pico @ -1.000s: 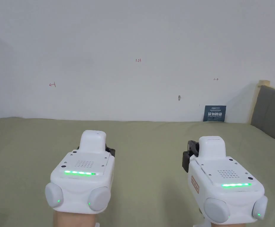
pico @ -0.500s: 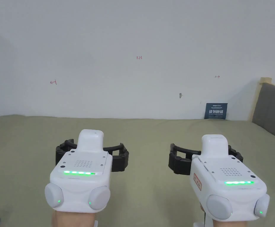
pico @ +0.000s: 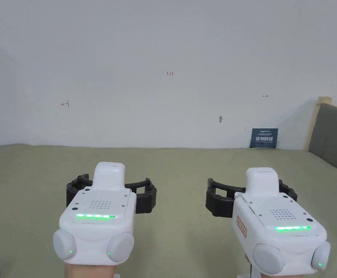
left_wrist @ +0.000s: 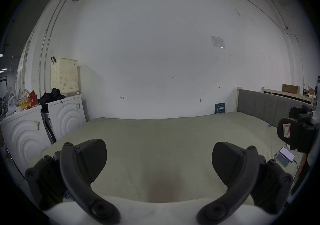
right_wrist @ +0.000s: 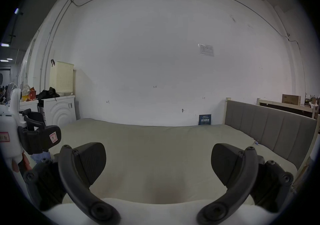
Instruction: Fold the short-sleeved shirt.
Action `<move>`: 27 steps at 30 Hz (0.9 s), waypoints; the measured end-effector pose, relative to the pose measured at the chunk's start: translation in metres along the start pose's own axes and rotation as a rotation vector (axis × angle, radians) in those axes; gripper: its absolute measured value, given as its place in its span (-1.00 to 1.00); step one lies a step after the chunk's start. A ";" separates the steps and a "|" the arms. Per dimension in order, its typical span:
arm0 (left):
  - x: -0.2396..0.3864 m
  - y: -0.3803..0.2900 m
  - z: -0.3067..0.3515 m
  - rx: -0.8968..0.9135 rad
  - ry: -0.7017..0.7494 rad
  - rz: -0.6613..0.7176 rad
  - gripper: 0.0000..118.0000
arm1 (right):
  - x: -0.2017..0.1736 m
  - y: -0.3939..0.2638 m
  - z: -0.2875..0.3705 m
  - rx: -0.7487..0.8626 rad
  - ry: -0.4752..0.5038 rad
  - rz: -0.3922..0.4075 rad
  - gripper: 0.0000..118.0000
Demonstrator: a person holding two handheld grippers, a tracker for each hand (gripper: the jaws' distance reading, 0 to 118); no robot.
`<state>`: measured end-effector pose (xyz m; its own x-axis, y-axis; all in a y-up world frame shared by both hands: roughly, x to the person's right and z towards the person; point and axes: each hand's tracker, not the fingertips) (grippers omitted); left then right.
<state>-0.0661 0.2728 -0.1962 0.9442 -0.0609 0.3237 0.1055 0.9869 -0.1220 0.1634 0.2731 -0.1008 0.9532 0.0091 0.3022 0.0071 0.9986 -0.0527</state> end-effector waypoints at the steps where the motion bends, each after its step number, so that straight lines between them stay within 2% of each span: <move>1: 0.000 0.000 0.000 0.000 0.003 -0.002 1.00 | 0.000 0.000 0.000 -0.001 0.000 0.000 1.00; 27: -0.001 0.001 0.009 0.025 -0.006 -0.004 1.00 | -0.004 0.000 0.003 0.007 0.008 0.007 1.00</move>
<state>-0.0694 0.2755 -0.1884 0.9418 -0.0645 0.3299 0.1017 0.9901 -0.0969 0.1592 0.2728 -0.0994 0.9557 0.0154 0.2939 -0.0013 0.9988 -0.0483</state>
